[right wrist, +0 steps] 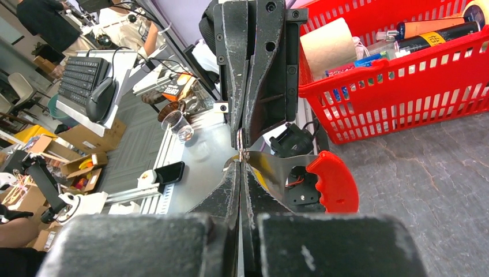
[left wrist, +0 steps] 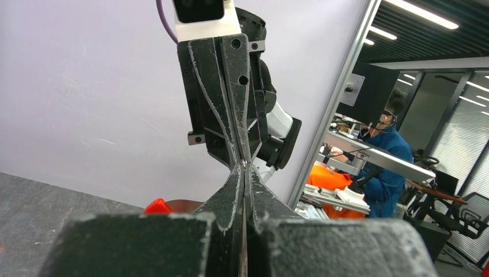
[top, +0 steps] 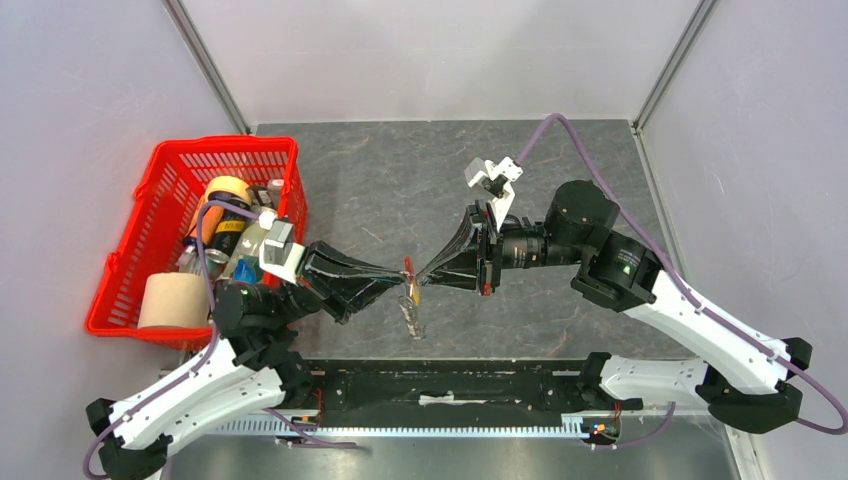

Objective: Put the keys on the keyring

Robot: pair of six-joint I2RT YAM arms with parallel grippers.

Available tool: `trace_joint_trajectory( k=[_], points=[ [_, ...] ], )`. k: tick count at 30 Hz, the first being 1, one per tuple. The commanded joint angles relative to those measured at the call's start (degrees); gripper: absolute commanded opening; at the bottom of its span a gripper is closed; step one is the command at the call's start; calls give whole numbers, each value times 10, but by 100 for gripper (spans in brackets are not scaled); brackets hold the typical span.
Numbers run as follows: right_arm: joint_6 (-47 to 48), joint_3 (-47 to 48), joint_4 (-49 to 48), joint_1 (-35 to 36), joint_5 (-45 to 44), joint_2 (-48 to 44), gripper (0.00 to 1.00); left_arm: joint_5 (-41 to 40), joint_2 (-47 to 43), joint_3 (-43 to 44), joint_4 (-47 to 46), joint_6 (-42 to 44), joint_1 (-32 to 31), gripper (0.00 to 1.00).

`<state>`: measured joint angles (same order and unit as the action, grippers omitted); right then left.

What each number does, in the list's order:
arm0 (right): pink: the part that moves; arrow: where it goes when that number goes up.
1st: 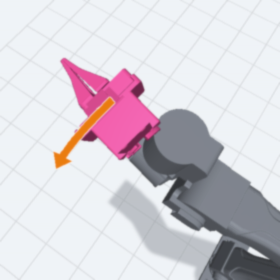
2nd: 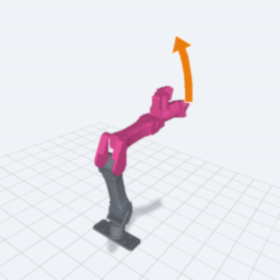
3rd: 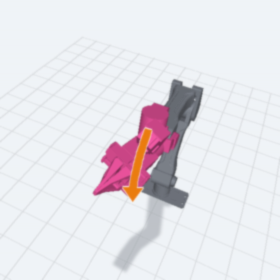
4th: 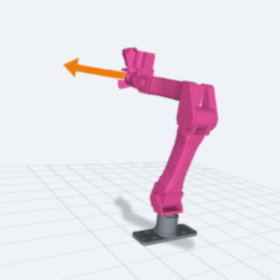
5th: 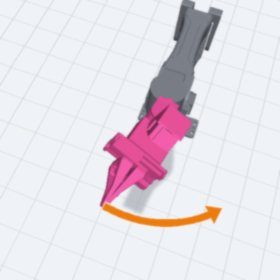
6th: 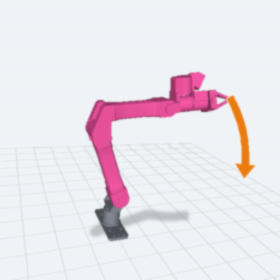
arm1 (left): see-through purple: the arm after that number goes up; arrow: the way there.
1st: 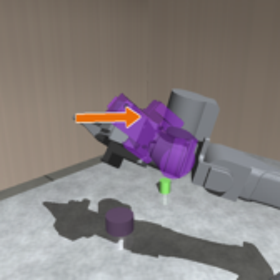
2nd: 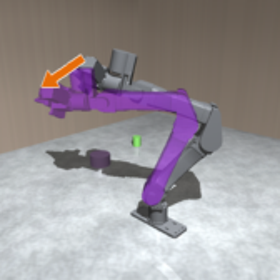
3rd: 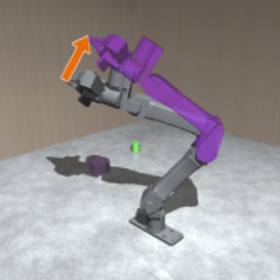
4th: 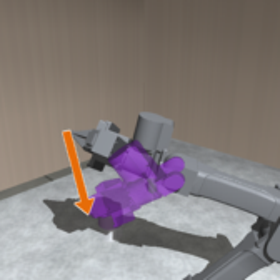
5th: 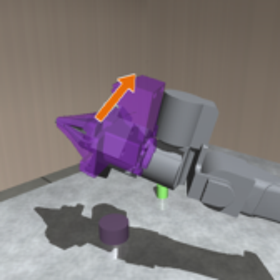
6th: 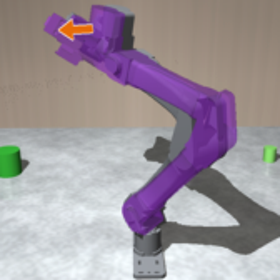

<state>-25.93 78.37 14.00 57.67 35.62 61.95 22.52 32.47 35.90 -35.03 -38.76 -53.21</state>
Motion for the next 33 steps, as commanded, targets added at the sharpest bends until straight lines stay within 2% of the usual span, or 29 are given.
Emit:
trace_joint_trajectory(
  k=[1,13,31,32,33],
  points=[
    [-6,-8,-35,4,5,-5,0,-21,2,2,-52,-4,1,2],
    [-28,-35,-81,6,7,-16,0,-29,22,6,-115,-8,0,2],
    [-42,-50,-105,6,13,-16,0,-30,42,10,-149,-18,1,2],
    [-38,-47,-98,6,10,-18,0,-30,42,10,-150,-18,0,2],
    [-33,-43,-91,6,7,-21,5,-30,42,11,-150,-18,0,2]
  ],
)
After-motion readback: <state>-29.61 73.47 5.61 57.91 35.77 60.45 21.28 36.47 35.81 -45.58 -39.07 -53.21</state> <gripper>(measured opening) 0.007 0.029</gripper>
